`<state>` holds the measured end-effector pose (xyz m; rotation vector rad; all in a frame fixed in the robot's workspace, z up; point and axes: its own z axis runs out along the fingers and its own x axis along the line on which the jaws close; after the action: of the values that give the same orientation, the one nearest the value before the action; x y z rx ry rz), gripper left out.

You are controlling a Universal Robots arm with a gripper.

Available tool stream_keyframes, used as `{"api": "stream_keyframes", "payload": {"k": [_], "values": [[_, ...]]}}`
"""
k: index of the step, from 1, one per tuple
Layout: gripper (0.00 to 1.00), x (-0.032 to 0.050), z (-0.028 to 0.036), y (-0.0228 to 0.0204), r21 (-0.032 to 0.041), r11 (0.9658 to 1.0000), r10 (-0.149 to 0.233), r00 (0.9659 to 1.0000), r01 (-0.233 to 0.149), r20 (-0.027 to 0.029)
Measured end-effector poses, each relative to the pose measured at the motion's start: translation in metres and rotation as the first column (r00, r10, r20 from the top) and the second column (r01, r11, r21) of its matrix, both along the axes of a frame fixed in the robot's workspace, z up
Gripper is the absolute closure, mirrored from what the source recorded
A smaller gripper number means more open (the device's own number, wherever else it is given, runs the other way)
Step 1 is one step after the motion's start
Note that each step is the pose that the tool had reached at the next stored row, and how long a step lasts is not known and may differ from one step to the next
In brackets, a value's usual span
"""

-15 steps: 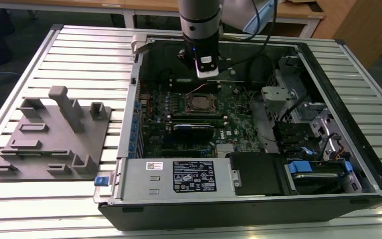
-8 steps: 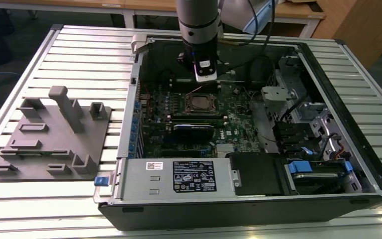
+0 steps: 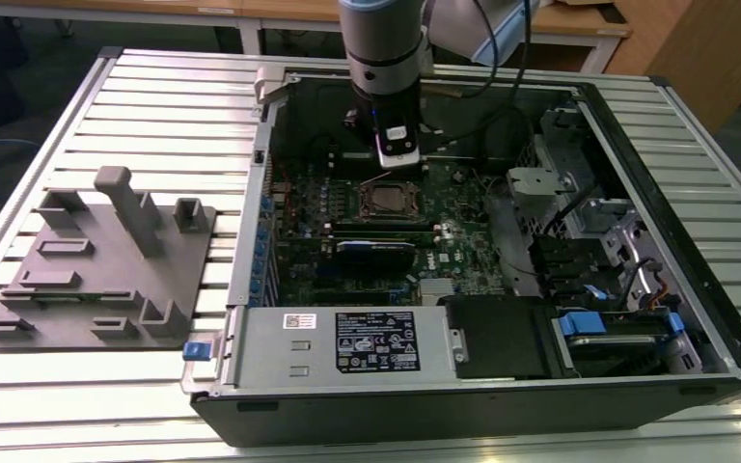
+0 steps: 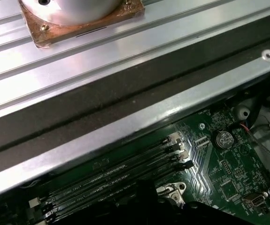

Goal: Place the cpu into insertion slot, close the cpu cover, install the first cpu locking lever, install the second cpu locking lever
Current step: 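Install the first cpu locking lever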

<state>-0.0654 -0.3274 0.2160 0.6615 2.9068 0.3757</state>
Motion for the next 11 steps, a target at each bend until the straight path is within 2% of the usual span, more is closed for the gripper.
{"api": "stream_keyframes", "payload": {"k": [6, 11], "values": [[0.89, 0.0001, -0.0084, 0.0000, 0.0009, 1.0000, 0.000, 1.0000, 0.000, 0.0057], [0.89, 0.0001, -0.0089, 0.0000, 0.0007, 1.0000, 0.000, 1.0000, 0.000, 0.0056]]}}
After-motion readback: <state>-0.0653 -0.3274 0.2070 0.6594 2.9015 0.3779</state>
